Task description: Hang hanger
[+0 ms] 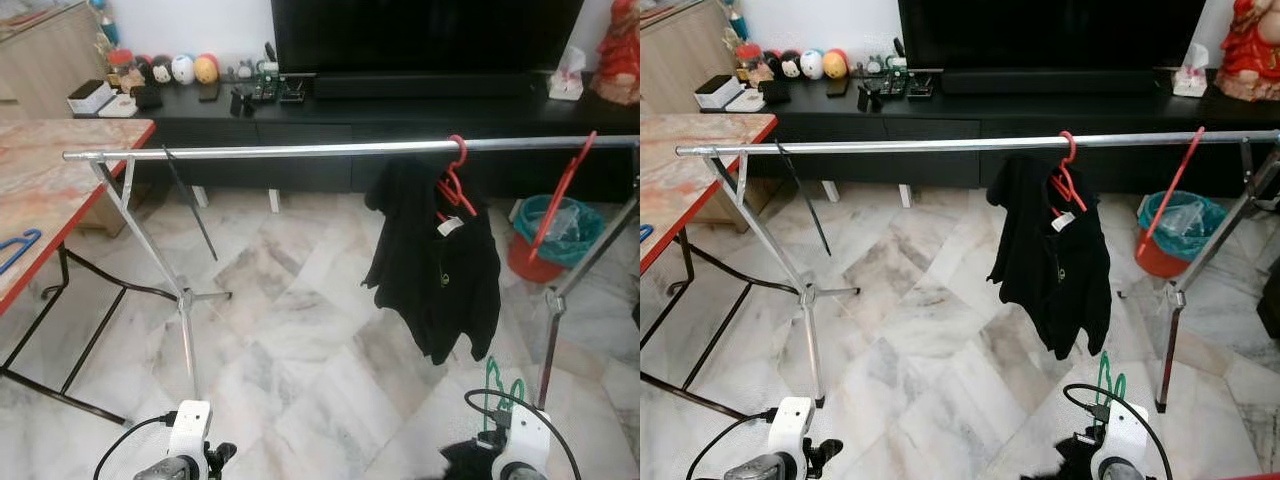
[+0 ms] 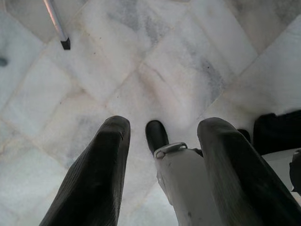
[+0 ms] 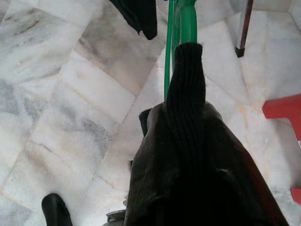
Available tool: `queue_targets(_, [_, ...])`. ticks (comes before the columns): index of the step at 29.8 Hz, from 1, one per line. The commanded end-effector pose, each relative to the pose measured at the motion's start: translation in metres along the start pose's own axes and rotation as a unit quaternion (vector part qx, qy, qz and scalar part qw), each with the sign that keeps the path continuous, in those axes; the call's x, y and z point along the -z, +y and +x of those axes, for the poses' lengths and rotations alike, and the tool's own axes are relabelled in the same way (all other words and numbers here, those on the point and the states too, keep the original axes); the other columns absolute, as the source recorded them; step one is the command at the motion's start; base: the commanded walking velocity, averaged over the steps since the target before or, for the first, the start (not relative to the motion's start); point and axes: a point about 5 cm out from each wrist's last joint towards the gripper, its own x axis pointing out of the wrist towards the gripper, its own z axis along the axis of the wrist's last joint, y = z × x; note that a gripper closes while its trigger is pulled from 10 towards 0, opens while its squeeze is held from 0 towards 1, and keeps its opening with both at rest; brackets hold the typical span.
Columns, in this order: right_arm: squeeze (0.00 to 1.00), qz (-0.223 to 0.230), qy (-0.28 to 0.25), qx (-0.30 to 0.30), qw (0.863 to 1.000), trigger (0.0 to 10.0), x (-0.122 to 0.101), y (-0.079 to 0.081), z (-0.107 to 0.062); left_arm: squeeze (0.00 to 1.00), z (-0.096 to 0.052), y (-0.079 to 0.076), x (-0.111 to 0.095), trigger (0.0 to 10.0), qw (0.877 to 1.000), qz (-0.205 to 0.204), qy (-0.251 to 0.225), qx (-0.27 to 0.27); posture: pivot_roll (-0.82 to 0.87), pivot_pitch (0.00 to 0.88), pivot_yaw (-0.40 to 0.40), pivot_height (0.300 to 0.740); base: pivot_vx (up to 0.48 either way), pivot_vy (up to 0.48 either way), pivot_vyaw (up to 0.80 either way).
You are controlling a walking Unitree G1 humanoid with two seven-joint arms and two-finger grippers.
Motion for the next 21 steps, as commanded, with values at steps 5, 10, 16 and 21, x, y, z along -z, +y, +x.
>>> queue_targets(5, [0.0,0.019,0.006,0.001,1.0,10.0,0.0053,0.0025,-0.0011,0.0,-0.0019,0.0031,0.0078,10.0,1.0,-0.004,0.011,-0.007,-0.02,0.016,0.06,0.74,-0.049,0.0,-0.16])
queue_targets(10, [0.0,0.019,0.0,0.01,1.0,10.0,0.0013,0.001,-0.0001,0.0,-0.0024,0.0045,0.0084,10.0,1.0,0.001,0.014,-0.008,-0.02,0.011,0.063,0.74,-0.253,0.0,-0.63])
queue_targets(16, [0.0,0.019,-0.01,0.005,1.0,10.0,-0.0026,0.0021,0.0006,0.0,-0.0026,0.0054,0.0081,10.0,1.0,0.001,0.014,-0.007,-0.02,0.004,0.062,0.74,-0.286,0.0,0.0])
queue_targets(21, [0.0,0.018,-0.01,0.006,1.0,10.0,-0.0031,0.0023,0.0007,0.0,-0.0027,0.0051,0.0089,10.0,1.0,0.002,0.015,-0.007,-0.02,0.001,0.063,0.74,-0.315,0.0,0.0])
